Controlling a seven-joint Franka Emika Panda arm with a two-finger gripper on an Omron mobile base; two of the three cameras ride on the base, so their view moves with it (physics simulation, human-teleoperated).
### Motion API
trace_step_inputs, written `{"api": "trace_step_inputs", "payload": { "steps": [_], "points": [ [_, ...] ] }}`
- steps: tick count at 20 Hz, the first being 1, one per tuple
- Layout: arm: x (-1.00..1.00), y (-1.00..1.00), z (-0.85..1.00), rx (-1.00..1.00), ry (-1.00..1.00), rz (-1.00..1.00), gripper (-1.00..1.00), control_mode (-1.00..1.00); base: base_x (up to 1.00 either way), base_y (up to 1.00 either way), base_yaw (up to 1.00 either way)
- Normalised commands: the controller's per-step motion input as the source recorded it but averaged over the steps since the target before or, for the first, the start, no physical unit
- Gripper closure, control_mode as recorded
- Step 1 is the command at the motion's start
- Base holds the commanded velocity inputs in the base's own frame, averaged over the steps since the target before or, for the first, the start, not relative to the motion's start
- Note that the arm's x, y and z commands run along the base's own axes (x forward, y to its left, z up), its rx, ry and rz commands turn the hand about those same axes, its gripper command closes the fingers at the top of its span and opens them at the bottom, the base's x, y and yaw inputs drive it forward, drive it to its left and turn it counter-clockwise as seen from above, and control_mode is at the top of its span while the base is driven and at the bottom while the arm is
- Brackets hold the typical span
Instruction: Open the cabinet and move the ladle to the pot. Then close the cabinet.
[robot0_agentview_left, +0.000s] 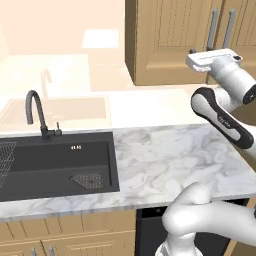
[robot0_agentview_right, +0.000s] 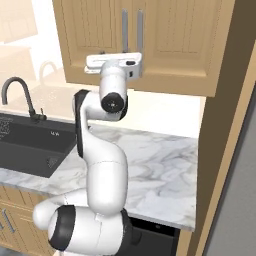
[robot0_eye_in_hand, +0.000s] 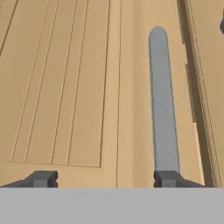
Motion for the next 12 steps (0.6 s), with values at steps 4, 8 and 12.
{"api": "trace_step_inputs", "payload": {
  "steps": [4, 8, 12],
  "points": [
    [0.0, 0.03, 0.0, 0.0, 0.0, 0.02, -1.0, -1.0, 0.0, 0.0, 0.0],
    [-0.05, 0.0, 0.03, 0.0, 0.0, 0.01, -1.0, -1.0, 0.0, 0.0, 0.0],
    [0.0, 0.0, 0.03, 0.0, 0.0, 0.15, -1.0, -1.0, 0.0, 0.0, 0.0]
  ]
}}
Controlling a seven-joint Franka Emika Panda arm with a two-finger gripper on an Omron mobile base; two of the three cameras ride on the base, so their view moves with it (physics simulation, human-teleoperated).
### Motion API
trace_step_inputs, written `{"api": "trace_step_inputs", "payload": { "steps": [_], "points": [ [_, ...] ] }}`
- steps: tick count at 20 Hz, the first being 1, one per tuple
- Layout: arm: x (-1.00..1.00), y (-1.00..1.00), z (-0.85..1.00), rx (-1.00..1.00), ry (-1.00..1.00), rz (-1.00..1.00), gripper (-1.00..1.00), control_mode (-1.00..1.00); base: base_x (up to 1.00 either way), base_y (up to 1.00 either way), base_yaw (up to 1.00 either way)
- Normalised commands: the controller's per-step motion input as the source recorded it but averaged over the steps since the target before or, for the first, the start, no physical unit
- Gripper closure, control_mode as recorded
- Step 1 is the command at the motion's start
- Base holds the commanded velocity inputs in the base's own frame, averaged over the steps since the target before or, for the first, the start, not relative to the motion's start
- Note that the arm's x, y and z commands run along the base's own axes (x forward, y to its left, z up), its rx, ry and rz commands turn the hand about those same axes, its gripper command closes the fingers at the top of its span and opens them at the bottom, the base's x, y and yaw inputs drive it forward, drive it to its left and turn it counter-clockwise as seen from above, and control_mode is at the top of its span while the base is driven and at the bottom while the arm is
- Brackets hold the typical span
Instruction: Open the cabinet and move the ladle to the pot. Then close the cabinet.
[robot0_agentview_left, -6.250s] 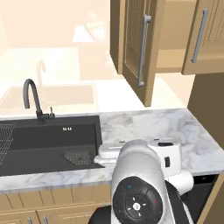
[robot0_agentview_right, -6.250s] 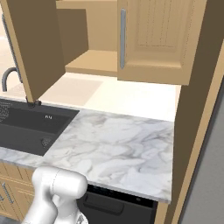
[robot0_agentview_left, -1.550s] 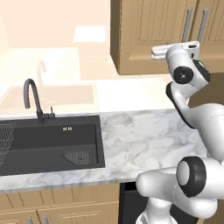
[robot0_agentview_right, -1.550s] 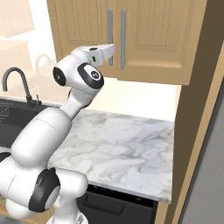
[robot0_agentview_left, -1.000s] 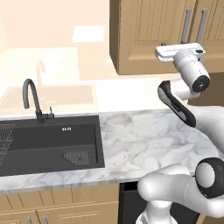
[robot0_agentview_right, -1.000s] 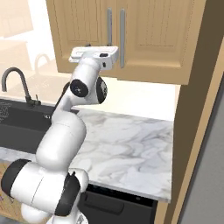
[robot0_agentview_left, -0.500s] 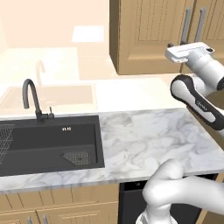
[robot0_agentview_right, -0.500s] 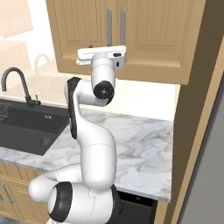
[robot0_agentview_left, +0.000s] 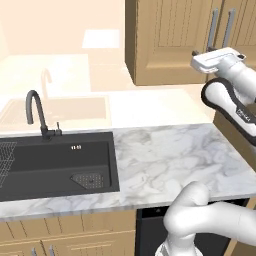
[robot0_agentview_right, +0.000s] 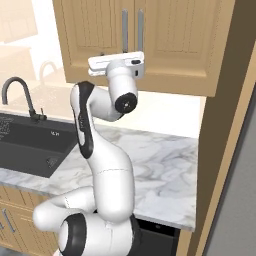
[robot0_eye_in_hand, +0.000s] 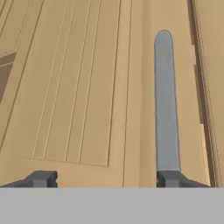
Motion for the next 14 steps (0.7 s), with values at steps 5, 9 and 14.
{"api": "trace_step_inputs", "payload": {
  "steps": [5, 9, 14],
  "points": [
    [0.0, -0.02, 0.03, 0.0, 0.0, 0.09, -1.0, -1.0, 0.0, 0.0, 0.0],
    [-0.39, -0.13, 0.16, 0.0, -0.07, 0.03, -1.0, -1.0, 0.0, 0.0, 0.0],
    [-0.77, -0.18, 0.35, -0.01, -0.18, 0.0, -1.0, -1.0, 0.0, 0.0, 0.0]
  ]
}}
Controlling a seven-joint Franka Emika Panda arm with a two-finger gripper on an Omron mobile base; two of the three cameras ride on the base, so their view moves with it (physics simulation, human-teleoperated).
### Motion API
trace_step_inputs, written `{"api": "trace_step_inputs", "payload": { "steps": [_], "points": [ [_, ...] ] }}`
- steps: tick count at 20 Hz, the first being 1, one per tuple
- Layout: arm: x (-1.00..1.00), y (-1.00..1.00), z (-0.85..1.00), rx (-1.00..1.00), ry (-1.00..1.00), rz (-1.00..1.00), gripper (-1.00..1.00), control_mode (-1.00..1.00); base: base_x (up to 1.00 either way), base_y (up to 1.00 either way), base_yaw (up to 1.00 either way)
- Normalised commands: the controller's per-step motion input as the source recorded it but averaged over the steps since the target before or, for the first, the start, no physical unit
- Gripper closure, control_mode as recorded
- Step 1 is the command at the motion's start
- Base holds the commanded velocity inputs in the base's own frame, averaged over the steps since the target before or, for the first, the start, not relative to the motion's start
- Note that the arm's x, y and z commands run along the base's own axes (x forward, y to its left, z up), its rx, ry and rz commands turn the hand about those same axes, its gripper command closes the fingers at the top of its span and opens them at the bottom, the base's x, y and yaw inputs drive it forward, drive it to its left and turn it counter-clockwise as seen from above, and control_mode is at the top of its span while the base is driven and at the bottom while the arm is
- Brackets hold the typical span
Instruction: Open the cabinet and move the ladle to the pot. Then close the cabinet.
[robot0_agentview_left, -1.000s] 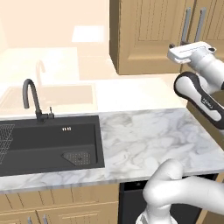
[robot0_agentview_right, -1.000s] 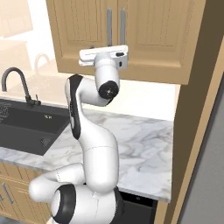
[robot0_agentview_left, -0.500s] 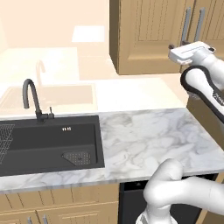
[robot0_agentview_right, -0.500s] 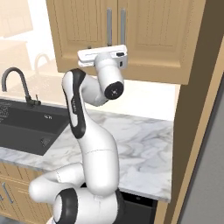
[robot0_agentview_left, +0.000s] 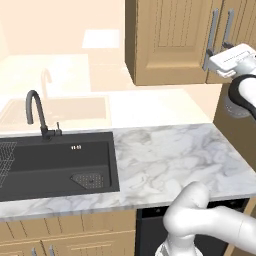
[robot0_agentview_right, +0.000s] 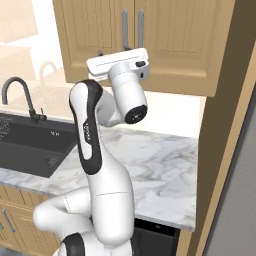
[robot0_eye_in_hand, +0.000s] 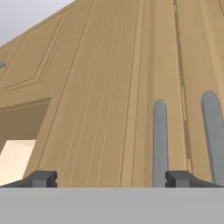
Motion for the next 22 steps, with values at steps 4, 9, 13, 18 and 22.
{"api": "trace_step_inputs", "payload": {
  "steps": [4, 9, 13, 18, 22],
  "points": [
    [-0.35, -0.2, 0.25, -0.05, -0.09, 0.0, -1.0, -1.0, 0.0, 0.0, 0.0],
    [0.04, -0.03, 0.07, -0.01, 0.0, 0.0, -1.0, -1.0, 0.0, 0.0, 0.0],
    [0.21, -0.01, 0.0, 0.0, 0.02, 0.0, -1.0, -1.0, 0.0, 0.0, 0.0],
    [0.3, 0.0, 0.0, 0.0, 0.05, 0.0, -1.0, -1.0, 0.0, 0.0, 0.0],
    [0.44, -0.04, 0.0, 0.0, 0.06, 0.0, -1.0, -1.0, 0.0, 0.0, 0.0]
  ]
}}
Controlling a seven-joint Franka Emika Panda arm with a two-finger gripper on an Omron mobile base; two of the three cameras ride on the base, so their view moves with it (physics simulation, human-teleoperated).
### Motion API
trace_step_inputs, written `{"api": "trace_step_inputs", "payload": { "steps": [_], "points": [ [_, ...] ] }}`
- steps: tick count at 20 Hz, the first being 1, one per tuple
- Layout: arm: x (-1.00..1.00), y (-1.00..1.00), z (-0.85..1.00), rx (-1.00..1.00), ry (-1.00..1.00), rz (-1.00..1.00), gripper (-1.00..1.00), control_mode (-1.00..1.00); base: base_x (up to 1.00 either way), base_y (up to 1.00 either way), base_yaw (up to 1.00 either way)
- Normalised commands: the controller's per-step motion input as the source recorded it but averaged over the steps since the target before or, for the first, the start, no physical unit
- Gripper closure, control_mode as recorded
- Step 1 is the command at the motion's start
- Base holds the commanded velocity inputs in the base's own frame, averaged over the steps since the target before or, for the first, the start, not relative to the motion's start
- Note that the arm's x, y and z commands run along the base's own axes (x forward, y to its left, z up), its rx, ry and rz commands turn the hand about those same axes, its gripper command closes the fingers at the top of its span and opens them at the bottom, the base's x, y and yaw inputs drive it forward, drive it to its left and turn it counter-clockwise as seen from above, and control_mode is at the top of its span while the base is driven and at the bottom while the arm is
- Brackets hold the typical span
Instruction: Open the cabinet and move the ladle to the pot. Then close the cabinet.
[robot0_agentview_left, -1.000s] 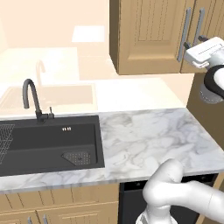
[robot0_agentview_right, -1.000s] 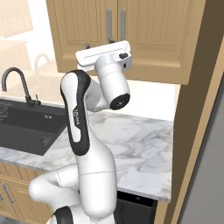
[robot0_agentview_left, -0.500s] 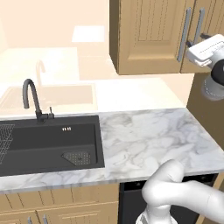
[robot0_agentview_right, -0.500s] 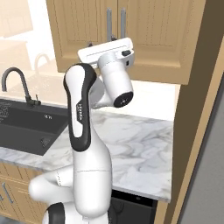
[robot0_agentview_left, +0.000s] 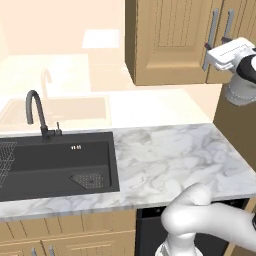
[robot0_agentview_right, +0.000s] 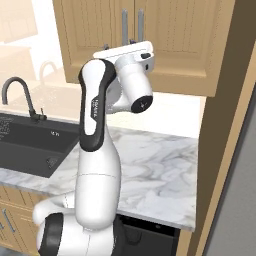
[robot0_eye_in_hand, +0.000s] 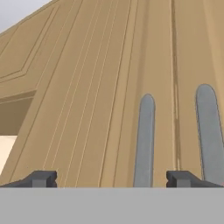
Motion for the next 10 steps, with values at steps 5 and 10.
{"api": "trace_step_inputs", "payload": {
  "steps": [5, 10],
  "points": [
    [0.41, -0.28, 0.0, 0.0, 0.05, -0.01, -1.0, -1.0, 0.0, 0.0, 0.0],
    [0.41, -0.44, 0.0, 0.0, 0.04, -0.05, -1.0, -1.0, 0.0, 0.0, 0.0]
  ]
}}
